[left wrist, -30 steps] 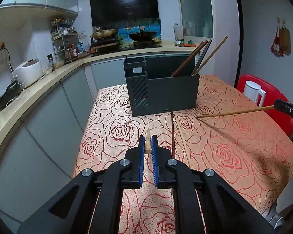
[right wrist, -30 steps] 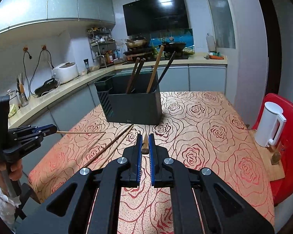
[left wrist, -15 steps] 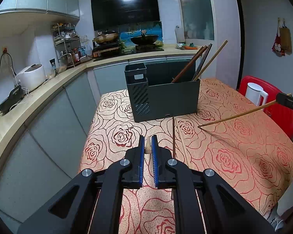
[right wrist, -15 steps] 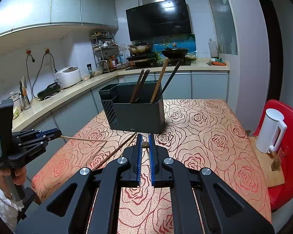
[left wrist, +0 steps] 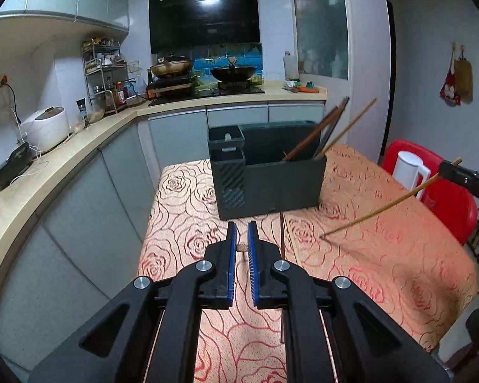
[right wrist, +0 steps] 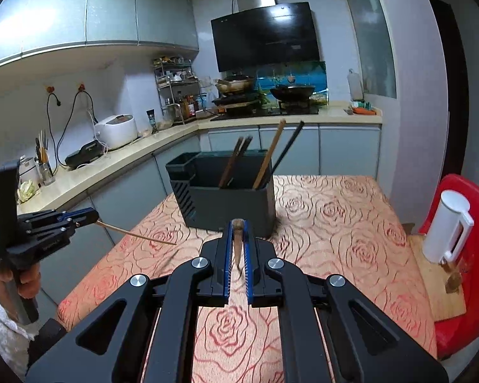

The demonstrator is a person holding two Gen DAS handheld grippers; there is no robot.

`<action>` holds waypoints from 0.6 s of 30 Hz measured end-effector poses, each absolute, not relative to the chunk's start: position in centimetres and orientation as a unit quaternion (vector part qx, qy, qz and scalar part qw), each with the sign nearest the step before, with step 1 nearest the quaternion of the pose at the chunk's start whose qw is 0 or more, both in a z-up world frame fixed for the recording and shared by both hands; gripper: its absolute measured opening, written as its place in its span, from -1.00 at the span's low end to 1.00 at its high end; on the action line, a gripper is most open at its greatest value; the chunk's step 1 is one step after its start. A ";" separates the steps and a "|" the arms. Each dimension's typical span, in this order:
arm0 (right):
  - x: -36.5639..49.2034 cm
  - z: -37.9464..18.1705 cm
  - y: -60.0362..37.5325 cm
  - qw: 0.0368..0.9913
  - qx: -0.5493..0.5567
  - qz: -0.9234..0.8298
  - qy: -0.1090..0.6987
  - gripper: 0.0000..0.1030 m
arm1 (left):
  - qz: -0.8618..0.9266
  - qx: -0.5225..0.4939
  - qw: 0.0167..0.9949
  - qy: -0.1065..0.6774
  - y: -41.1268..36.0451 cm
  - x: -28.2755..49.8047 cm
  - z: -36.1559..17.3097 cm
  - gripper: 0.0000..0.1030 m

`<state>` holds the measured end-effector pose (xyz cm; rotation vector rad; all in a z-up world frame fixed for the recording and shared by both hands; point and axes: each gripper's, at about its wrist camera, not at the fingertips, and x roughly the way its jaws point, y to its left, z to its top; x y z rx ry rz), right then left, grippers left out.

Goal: Organize utensils
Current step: 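Lift both held chopsticks and carry them over the green holder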

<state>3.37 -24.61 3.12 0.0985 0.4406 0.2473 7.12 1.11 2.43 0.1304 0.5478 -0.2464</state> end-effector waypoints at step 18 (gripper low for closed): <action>9.9 13.6 -25.9 0.976 0.055 0.121 0.171 -0.86 | -0.163 0.078 0.951 0.250 -0.8 12.2 12.6 -0.87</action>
